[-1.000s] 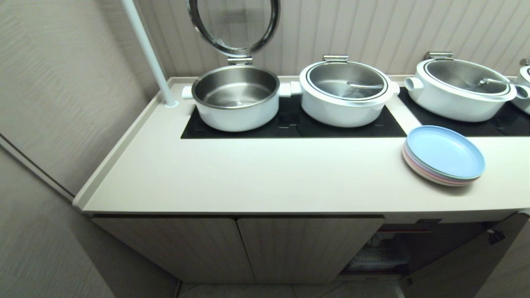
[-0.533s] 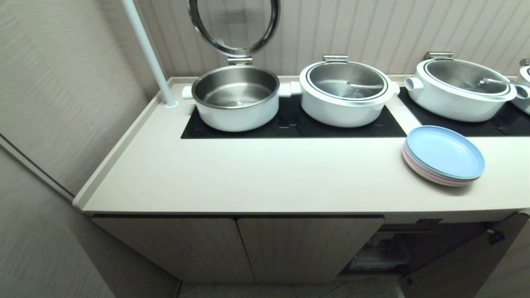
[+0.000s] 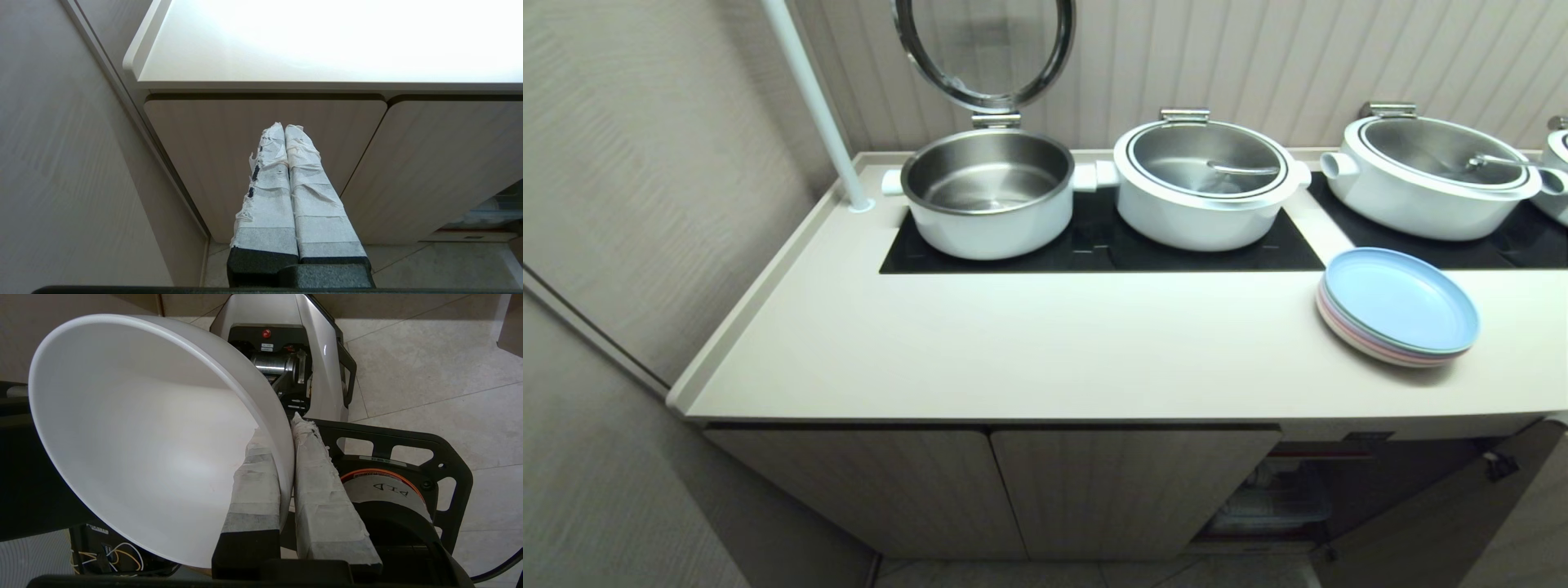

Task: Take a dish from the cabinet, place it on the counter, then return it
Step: Put it back into the cabinet

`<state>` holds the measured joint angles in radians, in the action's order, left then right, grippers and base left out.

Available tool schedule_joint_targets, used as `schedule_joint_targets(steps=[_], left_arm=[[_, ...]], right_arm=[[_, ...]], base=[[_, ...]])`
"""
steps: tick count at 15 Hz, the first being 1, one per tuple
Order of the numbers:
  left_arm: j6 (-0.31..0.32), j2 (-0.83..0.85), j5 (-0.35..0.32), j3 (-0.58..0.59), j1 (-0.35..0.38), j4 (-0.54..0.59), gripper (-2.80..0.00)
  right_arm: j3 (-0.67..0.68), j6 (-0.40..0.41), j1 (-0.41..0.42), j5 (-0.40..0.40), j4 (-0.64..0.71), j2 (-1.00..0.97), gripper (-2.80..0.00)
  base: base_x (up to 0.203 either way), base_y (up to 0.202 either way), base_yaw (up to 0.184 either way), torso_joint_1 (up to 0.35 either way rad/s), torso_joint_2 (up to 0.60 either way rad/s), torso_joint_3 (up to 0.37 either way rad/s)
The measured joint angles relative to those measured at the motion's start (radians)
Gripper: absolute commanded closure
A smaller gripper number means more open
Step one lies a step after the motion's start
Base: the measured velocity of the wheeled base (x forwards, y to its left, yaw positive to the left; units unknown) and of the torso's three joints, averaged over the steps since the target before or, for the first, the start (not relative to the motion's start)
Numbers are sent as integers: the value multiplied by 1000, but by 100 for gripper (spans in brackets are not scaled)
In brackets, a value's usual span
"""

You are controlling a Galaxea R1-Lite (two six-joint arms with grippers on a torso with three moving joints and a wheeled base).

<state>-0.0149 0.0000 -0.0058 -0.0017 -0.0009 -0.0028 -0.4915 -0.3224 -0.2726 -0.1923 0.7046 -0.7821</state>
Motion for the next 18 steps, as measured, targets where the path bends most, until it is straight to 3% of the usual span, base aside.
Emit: schedule_joint_targets(steps=[7, 18], left_arm=[[0, 0, 0, 0, -1, 2, 0], [0, 0, 0, 0, 0, 1, 0]], right_arm=[[1, 1, 2, 0, -1, 0, 0], [1, 0, 4, 0, -1, 1, 0]], base=[[-1, -20, -1, 1, 2, 1], [0, -191, 0, 2, 2, 3]])
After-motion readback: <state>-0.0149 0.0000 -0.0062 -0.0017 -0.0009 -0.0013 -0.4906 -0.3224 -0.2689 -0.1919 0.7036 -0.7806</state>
